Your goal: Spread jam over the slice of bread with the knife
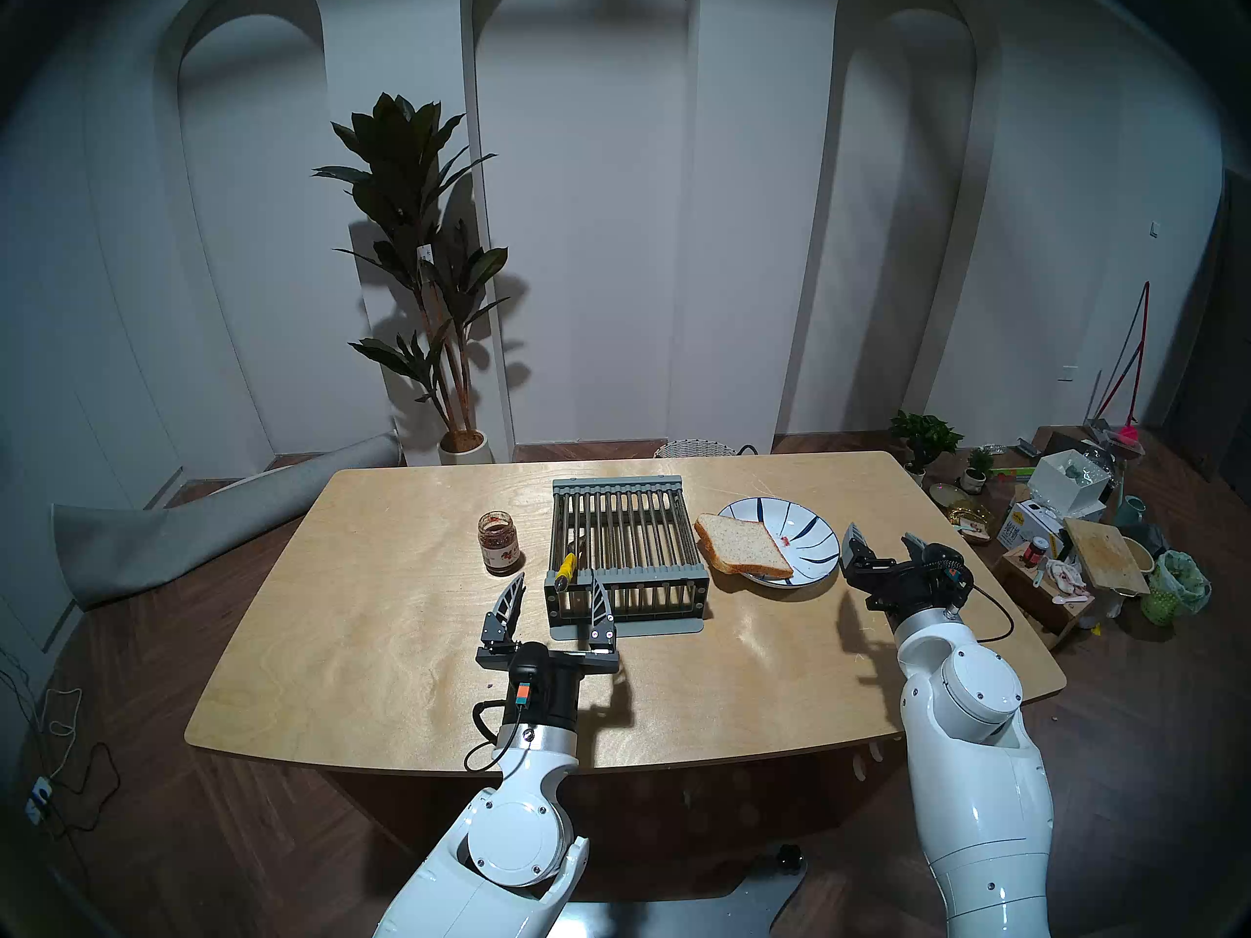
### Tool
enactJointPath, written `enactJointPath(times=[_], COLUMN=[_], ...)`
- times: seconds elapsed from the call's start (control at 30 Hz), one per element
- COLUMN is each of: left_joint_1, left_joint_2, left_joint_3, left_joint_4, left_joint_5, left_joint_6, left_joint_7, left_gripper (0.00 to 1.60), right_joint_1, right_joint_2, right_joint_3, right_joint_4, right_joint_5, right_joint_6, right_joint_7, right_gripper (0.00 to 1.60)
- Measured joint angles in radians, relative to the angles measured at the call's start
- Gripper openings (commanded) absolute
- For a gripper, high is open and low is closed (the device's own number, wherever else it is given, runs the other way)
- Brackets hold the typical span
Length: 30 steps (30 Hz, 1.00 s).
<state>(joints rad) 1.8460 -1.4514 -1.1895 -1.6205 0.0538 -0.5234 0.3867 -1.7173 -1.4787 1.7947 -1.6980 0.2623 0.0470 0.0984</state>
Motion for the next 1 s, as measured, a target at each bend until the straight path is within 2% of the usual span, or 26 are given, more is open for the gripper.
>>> enactJointPath(times=[1.0], left_joint_1=[-0.159], left_joint_2=[-0.047], left_joint_3=[0.015], left_joint_4=[0.209], left_joint_5=[0.024], left_joint_6=[-0.090], left_joint_7=[0.040], left_gripper=[1.60], right_joint_1=[-0.002], right_joint_2=[0.000], right_joint_3=[0.002], right_joint_4=[-0.016], right_joint_5=[0.009], right_joint_6=[-0.011], right_joint_7=[-0.038], right_gripper=[1.60])
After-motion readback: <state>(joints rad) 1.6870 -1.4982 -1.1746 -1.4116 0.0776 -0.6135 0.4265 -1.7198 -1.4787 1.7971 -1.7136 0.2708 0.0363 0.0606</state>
